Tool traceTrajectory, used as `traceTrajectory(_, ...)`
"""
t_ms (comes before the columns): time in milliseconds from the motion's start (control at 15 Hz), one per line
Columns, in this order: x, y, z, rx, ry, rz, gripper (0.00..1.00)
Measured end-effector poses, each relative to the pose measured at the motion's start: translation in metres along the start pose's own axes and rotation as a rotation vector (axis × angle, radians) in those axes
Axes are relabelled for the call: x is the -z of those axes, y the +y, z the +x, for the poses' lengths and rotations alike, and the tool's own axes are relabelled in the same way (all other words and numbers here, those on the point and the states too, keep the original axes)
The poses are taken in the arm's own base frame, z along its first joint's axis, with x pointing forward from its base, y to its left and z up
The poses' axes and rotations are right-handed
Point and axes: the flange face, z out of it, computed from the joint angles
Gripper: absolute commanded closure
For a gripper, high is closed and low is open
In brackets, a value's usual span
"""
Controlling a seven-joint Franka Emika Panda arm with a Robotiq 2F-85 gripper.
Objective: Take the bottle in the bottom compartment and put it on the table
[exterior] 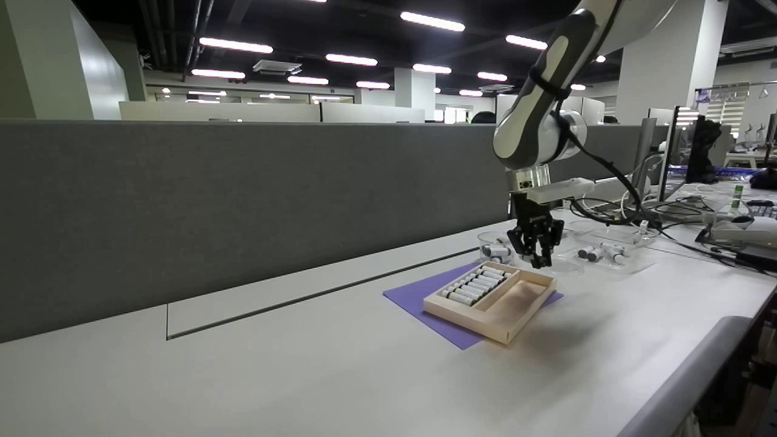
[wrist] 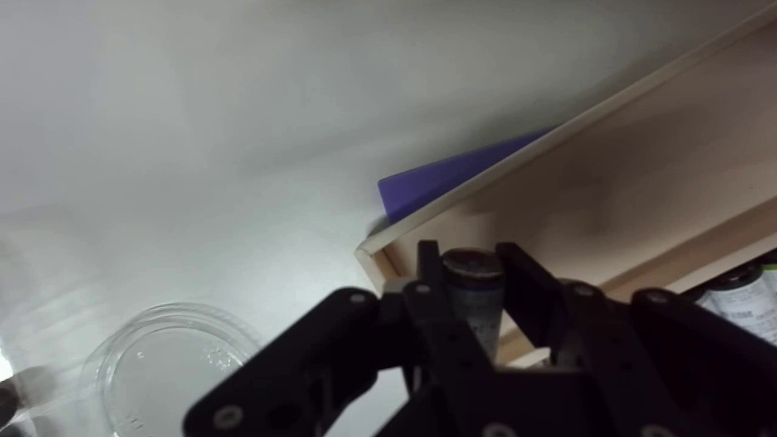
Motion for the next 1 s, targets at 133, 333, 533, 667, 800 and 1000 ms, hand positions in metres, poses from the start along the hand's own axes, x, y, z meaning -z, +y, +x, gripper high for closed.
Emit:
traceTrajectory(133, 0.003, 0.015, 0.005, -0.029, 0.032, -0.007, 0.94)
traceTrajectory(333, 0.003, 0.052, 0.010, -0.086, 0.072, -0.014, 0.94)
traceTrajectory(533, -0.013, 0.088, 0.016, -0.139, 0.100, -0.024, 0.94)
traceTrajectory(667, -0.028, 0.108, 0.022, -0.168, 0.113, -0.035, 0.94)
traceTrajectory(800, -0.041, 0.123, 0.032, -0.187, 0.124, -0.046, 0.94)
traceTrajectory(1000, -0.052, 0.133, 0.049, -0.200, 0.145, -0.056, 0.94)
